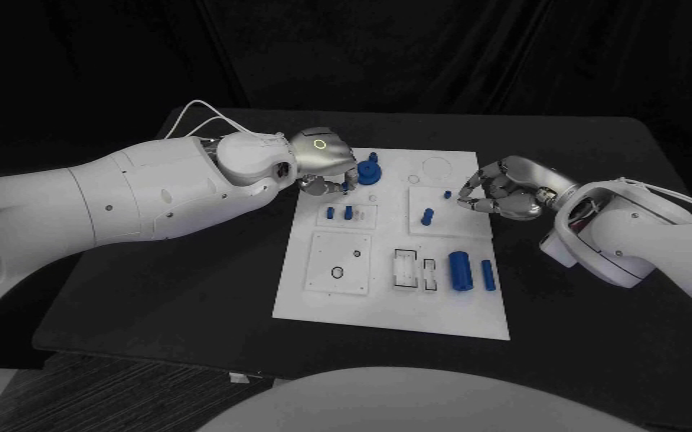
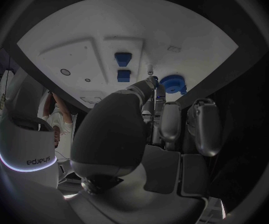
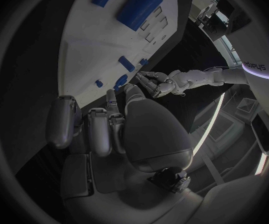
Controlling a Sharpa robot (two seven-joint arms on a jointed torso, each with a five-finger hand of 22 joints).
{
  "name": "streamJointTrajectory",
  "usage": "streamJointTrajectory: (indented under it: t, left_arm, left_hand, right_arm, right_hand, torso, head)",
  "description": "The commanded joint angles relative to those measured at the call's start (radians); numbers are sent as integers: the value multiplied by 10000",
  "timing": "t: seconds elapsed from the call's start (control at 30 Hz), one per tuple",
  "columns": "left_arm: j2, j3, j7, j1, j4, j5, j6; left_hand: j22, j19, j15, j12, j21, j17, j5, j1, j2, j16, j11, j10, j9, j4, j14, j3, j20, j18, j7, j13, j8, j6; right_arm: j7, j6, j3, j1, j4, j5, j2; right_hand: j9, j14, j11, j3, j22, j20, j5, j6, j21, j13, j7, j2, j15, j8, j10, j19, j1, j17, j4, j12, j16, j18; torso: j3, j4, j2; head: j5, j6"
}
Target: Assemble the parts on the task board
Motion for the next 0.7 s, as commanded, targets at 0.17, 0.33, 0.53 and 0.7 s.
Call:
streamJointTrajectory:
  t: [0.17,0.33,0.53,0.7]
  left_arm:
    - [36,10,137,-37,-6,59,194]
    - [44,10,139,-47,-5,59,241]
    - [62,9,149,-64,-13,59,276]
    - [82,9,155,-93,-57,59,358]
  left_hand:
    - [1866,-137,-6,-57,-122,-161,-112,-43,60,-167,-62,364,-126,13,70,250,-78,-337,26,105,-190,-6]
    - [1862,-146,-6,-60,-135,-191,-115,-42,60,-184,-60,365,-128,13,54,249,-78,-335,26,106,-191,-8]
    - [1853,-166,-7,-66,-169,-235,-118,-40,65,-210,-59,368,-132,13,29,250,-77,-328,28,108,-193,-8]
    - [1837,-201,-9,-75,-225,-314,-113,-34,71,-257,-55,372,-138,10,-15,251,-76,-317,31,112,-196,-9]
  right_arm:
    - [-170,75,5,-28,3,-12,-1]
    - [-186,87,5,-29,3,-12,0]
    - [-202,101,5,-30,-1,-12,12]
    - [-212,112,5,-30,6,-12,13]
  right_hand:
    - [14,711,-14,178,1682,18,146,50,-163,2289,-9,276,-52,142,1079,-97,382,1482,40,-146,-188,287]
    - [14,711,-14,178,1682,18,146,50,-163,2289,-9,276,-52,142,1079,-97,382,1482,40,-146,-188,287]
    - [14,706,-13,185,1678,20,147,51,-180,2289,-8,276,-51,143,1079,-105,392,1467,36,-146,-204,290]
    - [14,703,-12,191,1673,20,149,50,-198,2289,-7,276,-50,143,1079,-112,402,1457,31,-146,-213,294]
  torso:
    - [2,5,7]
    - [1,-1,1]
    - [4,-3,-4]
    - [0,-1,-1]
  head:
    - [-19,-2]
    - [-8,-2]
    - [-4,-2]
    - [-19,-2]
